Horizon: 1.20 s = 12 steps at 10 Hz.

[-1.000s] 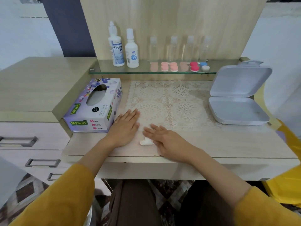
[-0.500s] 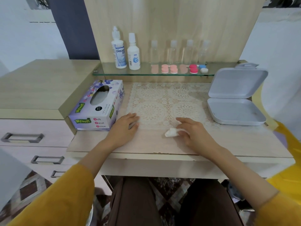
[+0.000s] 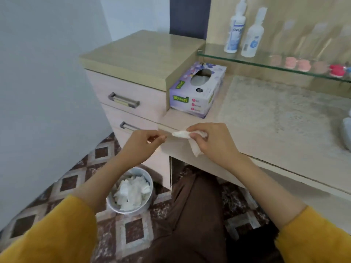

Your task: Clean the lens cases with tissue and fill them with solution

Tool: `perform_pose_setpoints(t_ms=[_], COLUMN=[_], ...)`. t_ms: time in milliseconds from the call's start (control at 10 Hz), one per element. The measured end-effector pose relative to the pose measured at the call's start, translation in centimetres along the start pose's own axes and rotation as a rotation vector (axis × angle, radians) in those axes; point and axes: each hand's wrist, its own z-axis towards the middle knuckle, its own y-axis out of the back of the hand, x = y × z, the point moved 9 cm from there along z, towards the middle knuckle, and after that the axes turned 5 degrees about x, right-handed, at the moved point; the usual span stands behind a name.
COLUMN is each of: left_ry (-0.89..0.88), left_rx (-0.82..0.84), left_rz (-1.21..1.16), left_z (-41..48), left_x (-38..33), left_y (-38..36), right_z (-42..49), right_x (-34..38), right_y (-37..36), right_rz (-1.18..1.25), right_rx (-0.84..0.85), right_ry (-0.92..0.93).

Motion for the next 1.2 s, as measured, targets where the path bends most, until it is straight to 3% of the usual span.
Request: perform_pose_setpoints(t_ms=[200,400,600,800,1200], left_ry=[0.365,0.592,0.667,0.692,0.714], left_rx=[0.036,0.136,0.203,0.263,0.275], left_rz=[0.077,0.020,0.003,-0.034,-0.061], left_z=[-6.4,-10.3,-10.3,-10.3,-11.0], left_x=[14.8,24.9,29.6,32.4,33.8], left_y=[0.2,-2.1,-4.0,-5.6,-6.7], right_z=[2.2,3.8,4.5,5.3,4.3], right_x=[4.4,2.5,-2.2,-3.9,-4.4], right_y=[-13.3,-25.0,-32.7,-38.3,-42.2], right_rz=[0.079,0.084,0.057,0.031,0.004], right_rx=[0.301,0.491,0.537,0.617,0.846], right_ry=[0.017,-0.149,-0.378,-0.469,-0.447])
